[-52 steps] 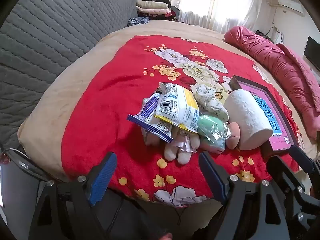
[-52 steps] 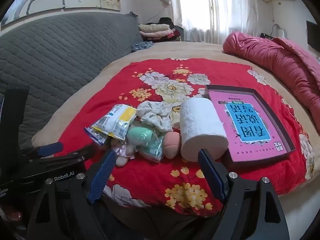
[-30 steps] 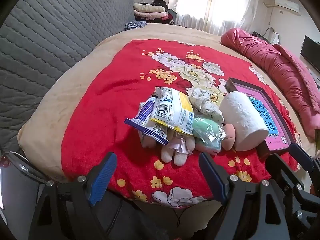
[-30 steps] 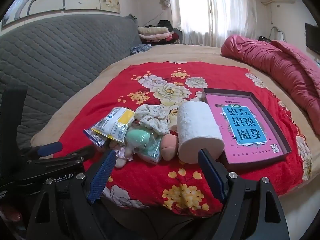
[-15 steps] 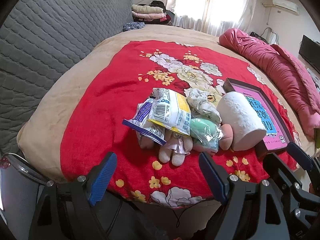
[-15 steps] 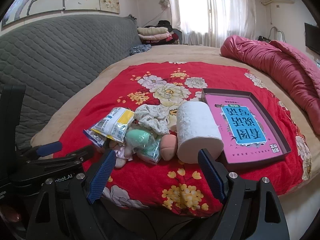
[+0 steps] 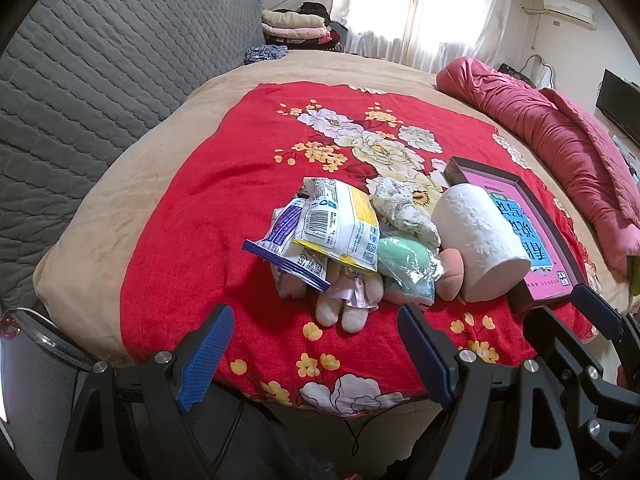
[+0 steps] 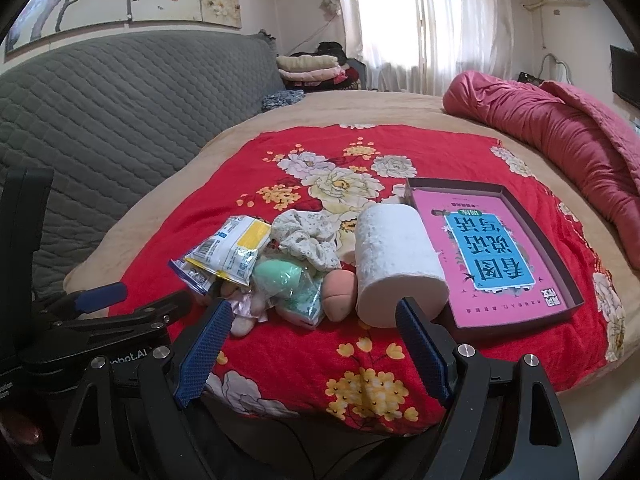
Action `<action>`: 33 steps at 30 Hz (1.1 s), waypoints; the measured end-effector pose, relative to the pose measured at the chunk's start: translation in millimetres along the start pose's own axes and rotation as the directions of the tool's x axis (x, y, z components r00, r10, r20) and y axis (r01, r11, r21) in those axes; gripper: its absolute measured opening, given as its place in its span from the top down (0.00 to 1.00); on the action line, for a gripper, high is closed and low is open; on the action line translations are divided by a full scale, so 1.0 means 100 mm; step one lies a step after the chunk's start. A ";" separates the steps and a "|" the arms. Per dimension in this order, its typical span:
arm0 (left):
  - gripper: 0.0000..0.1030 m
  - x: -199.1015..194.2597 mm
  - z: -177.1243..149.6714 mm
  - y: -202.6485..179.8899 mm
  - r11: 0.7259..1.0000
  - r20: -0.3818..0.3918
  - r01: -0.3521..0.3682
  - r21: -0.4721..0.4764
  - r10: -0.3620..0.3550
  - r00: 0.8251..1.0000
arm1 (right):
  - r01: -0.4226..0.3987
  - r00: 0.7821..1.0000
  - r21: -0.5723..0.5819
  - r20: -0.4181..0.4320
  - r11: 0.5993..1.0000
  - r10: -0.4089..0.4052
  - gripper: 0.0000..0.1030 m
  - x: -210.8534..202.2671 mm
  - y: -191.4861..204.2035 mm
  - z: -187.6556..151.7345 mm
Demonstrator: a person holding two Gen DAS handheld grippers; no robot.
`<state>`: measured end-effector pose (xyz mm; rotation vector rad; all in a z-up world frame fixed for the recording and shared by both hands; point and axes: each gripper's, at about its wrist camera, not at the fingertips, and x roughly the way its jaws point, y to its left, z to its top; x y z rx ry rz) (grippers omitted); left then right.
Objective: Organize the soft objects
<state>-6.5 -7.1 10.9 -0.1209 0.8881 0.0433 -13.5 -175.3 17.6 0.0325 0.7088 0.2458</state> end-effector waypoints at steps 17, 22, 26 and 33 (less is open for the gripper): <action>0.19 0.01 0.00 0.01 1.000 -0.003 0.005 -0.006 -0.005 1.000 | -0.011 1.000 0.002 -0.012 1.000 0.011 0.18 0.07 0.00 -0.02; 0.19 0.05 0.02 0.07 1.000 -0.006 0.020 -0.015 -0.020 1.000 | -0.019 1.000 0.002 -0.022 1.000 0.019 0.18 0.11 0.00 -0.02; 0.19 0.12 0.07 0.23 0.997 -0.008 0.041 -0.058 -0.041 0.999 | -0.034 0.999 -0.010 -0.031 0.999 0.034 0.18 0.15 0.02 -0.01; 0.19 0.38 0.22 0.38 0.998 -0.019 0.040 -0.038 -0.040 0.999 | -0.034 0.999 -0.030 -0.025 0.999 0.034 0.18 0.29 -0.01 0.13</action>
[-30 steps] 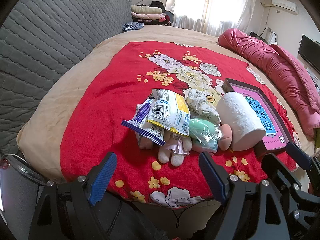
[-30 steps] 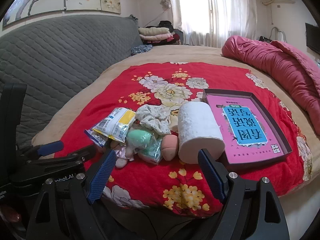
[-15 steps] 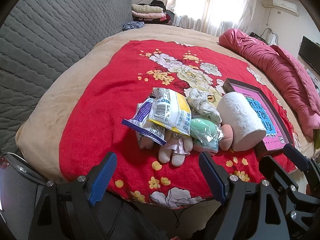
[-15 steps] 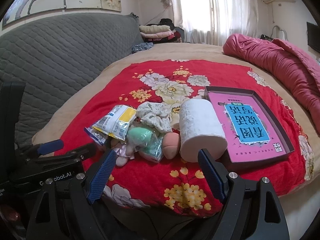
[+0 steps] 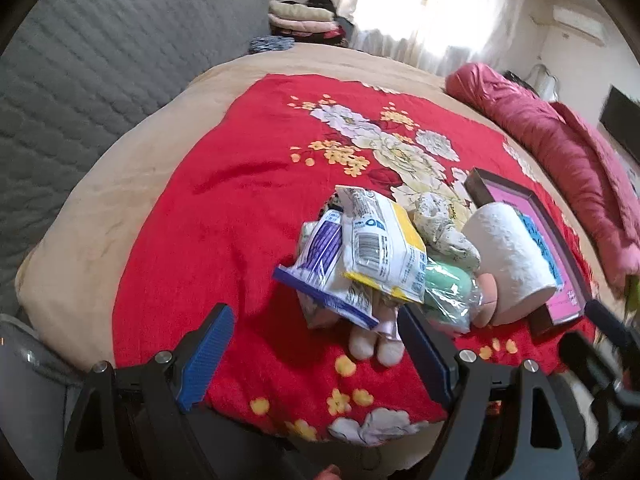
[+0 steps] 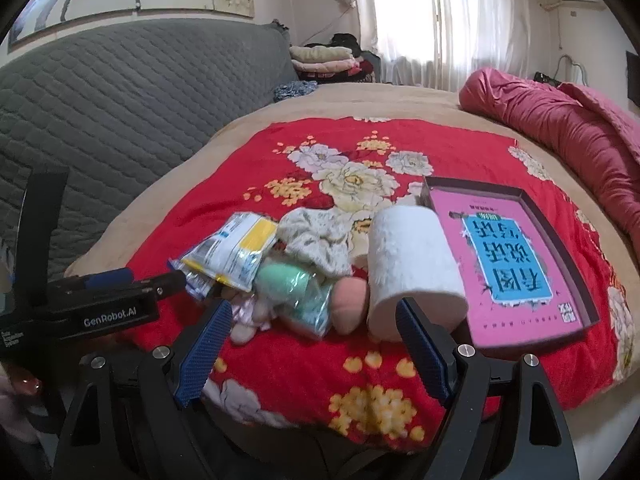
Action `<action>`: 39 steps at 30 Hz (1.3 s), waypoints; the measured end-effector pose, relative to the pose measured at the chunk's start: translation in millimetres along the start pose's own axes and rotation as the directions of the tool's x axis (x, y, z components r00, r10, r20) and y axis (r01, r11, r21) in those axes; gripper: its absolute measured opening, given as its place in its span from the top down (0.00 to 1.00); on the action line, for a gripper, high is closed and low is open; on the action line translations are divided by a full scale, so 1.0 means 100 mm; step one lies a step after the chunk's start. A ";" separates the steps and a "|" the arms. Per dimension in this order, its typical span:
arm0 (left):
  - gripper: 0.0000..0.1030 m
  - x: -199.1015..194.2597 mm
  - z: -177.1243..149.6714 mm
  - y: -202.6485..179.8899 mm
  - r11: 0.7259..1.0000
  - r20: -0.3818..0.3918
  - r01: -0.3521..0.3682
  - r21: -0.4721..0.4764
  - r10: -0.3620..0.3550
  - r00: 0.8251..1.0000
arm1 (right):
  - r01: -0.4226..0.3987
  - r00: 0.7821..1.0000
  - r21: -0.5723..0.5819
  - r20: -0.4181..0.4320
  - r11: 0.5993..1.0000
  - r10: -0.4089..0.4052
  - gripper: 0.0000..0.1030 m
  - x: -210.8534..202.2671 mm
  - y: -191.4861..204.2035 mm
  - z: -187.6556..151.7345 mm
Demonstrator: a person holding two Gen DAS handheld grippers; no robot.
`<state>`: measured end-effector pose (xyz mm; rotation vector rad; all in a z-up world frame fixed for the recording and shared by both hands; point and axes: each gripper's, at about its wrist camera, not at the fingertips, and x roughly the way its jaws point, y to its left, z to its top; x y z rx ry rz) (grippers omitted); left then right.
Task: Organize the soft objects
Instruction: 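Grasp the white-and-yellow snack bag with the left gripper while the right gripper grasps the cream scrunchie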
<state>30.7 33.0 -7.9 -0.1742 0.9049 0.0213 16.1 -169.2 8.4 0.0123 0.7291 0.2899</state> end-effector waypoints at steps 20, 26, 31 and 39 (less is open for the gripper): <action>0.19 0.60 0.51 -0.64 0.972 -0.055 -0.065 0.226 0.079 0.995 | 0.041 0.999 0.025 -0.031 0.999 -0.040 0.18 0.42 -0.33 0.25; 0.19 0.79 0.53 -0.68 0.969 -0.114 -0.076 0.235 0.105 0.988 | 0.028 0.998 0.008 -0.052 1.000 -0.028 0.18 0.58 -0.36 0.34; 0.32 0.83 0.60 -0.55 0.985 -0.137 -0.031 0.169 0.054 0.989 | 0.000 0.995 -0.049 -0.102 0.999 -0.005 0.18 0.78 -0.27 0.44; 0.41 0.89 0.73 -0.32 0.994 -0.173 0.086 0.072 -0.072 0.982 | -0.035 0.984 -0.166 -0.181 0.986 0.004 0.18 1.19 -0.13 0.57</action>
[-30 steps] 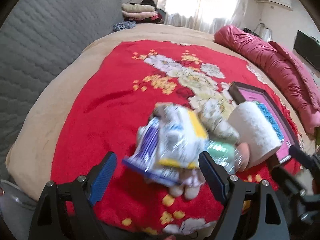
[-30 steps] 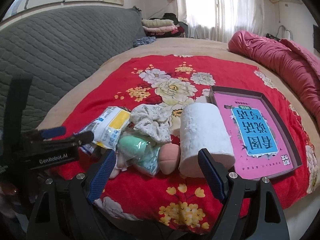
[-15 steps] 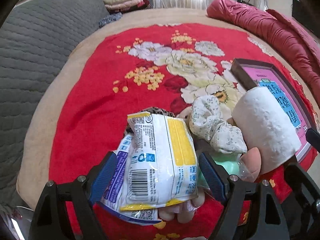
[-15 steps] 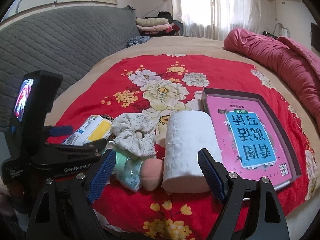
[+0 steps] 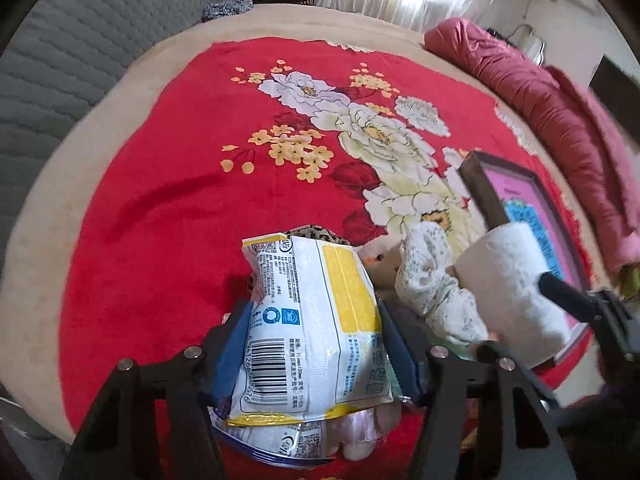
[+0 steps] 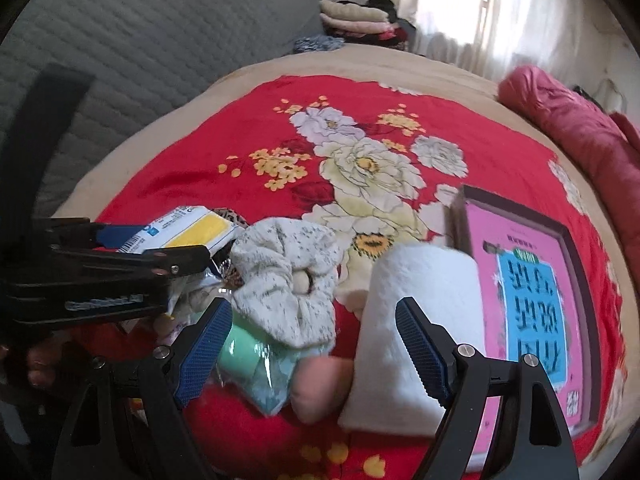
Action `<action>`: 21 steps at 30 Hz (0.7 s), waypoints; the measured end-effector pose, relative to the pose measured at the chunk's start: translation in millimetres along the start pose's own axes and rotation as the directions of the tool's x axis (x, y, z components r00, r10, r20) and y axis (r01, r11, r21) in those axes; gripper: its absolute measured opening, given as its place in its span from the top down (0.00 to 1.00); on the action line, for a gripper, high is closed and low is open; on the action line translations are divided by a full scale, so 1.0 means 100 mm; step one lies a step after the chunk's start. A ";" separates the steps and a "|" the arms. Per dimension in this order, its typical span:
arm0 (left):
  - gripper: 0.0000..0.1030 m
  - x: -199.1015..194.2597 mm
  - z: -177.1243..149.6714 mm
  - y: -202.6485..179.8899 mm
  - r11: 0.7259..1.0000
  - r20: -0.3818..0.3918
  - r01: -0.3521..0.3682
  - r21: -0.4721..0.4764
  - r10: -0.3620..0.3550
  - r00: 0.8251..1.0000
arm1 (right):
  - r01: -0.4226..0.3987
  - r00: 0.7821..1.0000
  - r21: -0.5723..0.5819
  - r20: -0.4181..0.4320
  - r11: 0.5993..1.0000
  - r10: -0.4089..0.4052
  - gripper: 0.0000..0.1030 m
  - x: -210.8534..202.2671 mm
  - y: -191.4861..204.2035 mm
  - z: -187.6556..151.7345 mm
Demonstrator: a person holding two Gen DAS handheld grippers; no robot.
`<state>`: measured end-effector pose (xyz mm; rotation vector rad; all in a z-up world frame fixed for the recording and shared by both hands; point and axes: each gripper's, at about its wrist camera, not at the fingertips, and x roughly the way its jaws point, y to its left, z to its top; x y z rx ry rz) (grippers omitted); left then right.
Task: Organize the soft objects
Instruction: 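Grasp the white-and-yellow snack bag with the left gripper while the right gripper grasps the cream scrunchie, then carry the snack bag in the left gripper while the right gripper carries the scrunchie toward the pink tray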
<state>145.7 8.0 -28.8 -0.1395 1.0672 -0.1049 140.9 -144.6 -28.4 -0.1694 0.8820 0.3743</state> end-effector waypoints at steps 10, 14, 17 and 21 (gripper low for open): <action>0.44 -0.01 0.00 0.18 0.993 0.012 0.100 -0.059 -0.100 0.995 | -0.005 0.995 -0.100 -0.101 0.995 -0.005 0.65 0.53 0.21 0.13; 0.45 -0.03 -0.01 0.16 0.994 0.015 0.099 -0.050 -0.099 0.995 | 0.004 0.998 -0.114 -0.059 0.993 -0.011 0.80 0.48 0.24 0.10; 0.46 -0.04 -0.02 0.16 0.994 0.022 0.101 -0.051 -0.100 0.995 | -0.029 1.000 -0.062 -0.003 0.998 0.029 0.84 0.34 0.14 0.10; 0.46 -0.08 -0.03 0.20 0.986 0.035 0.146 -0.076 -0.144 0.989 | -0.051 0.995 -0.005 0.082 0.999 0.051 0.84 0.11 -0.01 0.13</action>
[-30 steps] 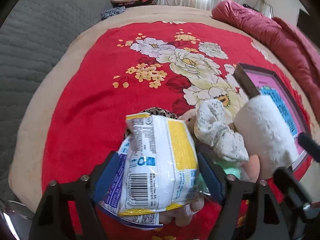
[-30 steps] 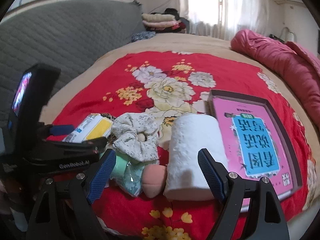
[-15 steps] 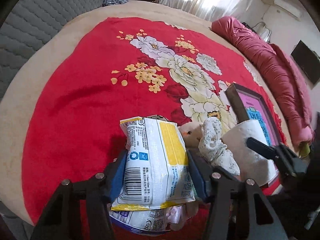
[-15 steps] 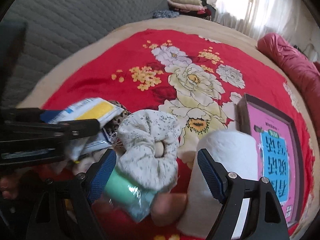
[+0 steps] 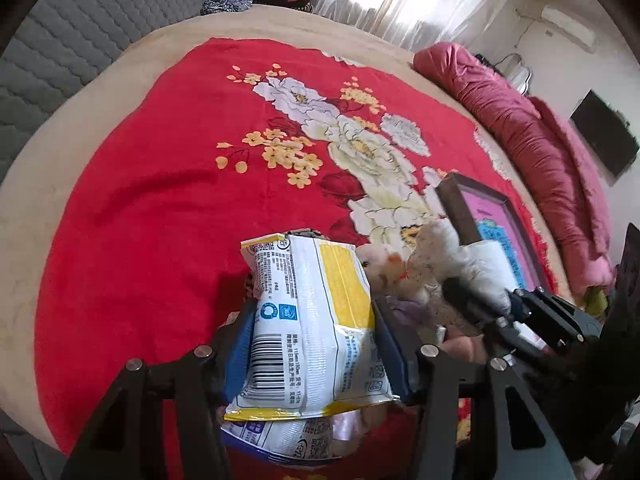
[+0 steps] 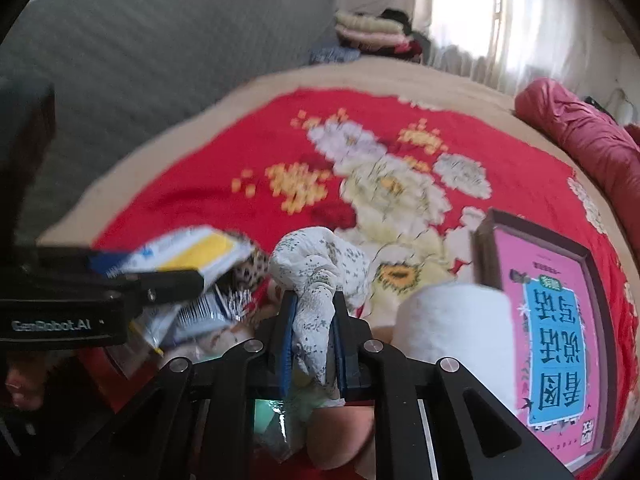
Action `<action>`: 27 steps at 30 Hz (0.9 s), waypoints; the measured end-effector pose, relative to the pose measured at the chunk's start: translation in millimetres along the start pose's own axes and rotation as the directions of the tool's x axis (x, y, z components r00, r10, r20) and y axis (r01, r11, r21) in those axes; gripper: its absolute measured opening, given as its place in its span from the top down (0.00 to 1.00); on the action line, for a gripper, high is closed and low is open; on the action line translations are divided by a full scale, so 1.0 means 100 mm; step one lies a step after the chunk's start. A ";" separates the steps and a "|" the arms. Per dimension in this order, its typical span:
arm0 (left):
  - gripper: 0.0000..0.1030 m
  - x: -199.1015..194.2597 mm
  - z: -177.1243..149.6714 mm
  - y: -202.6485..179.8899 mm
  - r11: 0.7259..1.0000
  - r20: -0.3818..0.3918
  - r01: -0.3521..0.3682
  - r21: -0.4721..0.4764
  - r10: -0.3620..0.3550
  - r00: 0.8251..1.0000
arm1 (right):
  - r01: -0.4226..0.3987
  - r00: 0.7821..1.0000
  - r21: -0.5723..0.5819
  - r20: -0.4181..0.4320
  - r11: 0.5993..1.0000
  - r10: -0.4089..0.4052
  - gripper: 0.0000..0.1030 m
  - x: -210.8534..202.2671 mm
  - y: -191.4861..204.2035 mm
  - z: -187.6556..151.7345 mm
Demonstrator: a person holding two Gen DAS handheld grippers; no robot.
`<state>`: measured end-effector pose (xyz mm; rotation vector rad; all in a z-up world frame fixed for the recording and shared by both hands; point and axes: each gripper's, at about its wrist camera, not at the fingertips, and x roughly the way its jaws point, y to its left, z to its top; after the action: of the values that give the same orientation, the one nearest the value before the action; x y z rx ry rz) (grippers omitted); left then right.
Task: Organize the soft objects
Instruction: 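Carry the snack bag in the left gripper while the right gripper carries the scrunchie toward the pink tray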
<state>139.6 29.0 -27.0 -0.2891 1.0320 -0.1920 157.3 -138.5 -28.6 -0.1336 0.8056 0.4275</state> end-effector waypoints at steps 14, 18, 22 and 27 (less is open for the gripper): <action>0.46 -0.15 0.01 0.17 0.973 0.038 0.191 -0.130 -0.188 0.981 | -0.060 0.996 0.083 0.077 0.995 0.053 0.84 -0.37 -0.14 -0.05; 0.46 -0.20 0.02 0.23 0.971 0.057 0.193 -0.138 -0.187 0.981 | -0.065 0.995 0.083 0.085 0.994 0.057 0.84 -0.41 -0.14 -0.07; 0.46 -0.29 0.04 0.21 0.973 0.079 0.192 -0.128 -0.183 0.980 | -0.056 0.992 0.101 0.114 0.993 0.044 0.84 -0.50 -0.19 -0.07; 0.46 -0.43 0.06 -0.01 0.984 0.106 0.165 -0.062 -0.158 0.982 | -0.031 0.987 0.112 0.160 0.993 0.013 0.84 -0.70 -0.26 -0.10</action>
<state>123.1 41.2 11.5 -0.4433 0.9171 -0.2856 119.2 -187.4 14.1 0.0156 0.6733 0.4065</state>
